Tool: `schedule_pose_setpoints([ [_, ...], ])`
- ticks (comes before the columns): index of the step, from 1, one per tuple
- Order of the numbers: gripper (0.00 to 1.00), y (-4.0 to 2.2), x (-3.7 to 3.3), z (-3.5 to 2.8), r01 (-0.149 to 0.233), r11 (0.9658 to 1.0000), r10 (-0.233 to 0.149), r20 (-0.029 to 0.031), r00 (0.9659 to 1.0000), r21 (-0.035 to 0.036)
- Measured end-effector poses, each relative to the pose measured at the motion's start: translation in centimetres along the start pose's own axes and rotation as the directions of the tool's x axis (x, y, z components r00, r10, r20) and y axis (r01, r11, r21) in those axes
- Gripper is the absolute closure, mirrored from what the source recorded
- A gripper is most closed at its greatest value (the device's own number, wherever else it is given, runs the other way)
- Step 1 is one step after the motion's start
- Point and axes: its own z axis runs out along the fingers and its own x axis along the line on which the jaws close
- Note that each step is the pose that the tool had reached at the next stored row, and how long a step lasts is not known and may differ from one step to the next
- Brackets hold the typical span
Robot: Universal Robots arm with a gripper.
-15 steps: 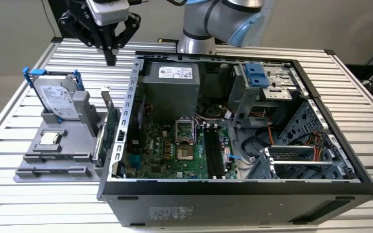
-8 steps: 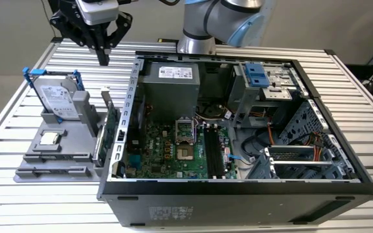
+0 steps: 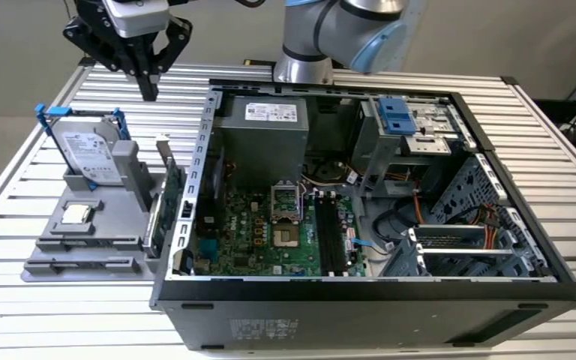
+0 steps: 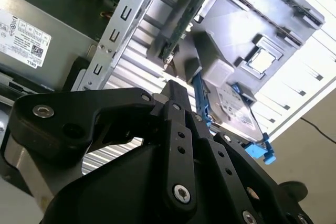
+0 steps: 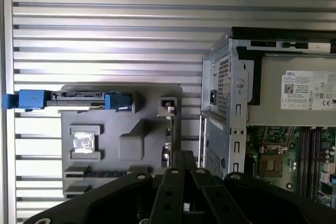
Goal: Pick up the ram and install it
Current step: 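Reach for the ram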
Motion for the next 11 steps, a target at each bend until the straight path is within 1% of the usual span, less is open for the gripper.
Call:
schedule_pose_setpoints([
  [6,1.0,0.06,1.0,-0.02,0.009,1.0,-0.009,-0.0004,1.0,-0.0002],
  [11,1.0,0.1,1.52,-0.03,0.009,1.0,-0.009,-0.0004,1.0,-0.0002],
])
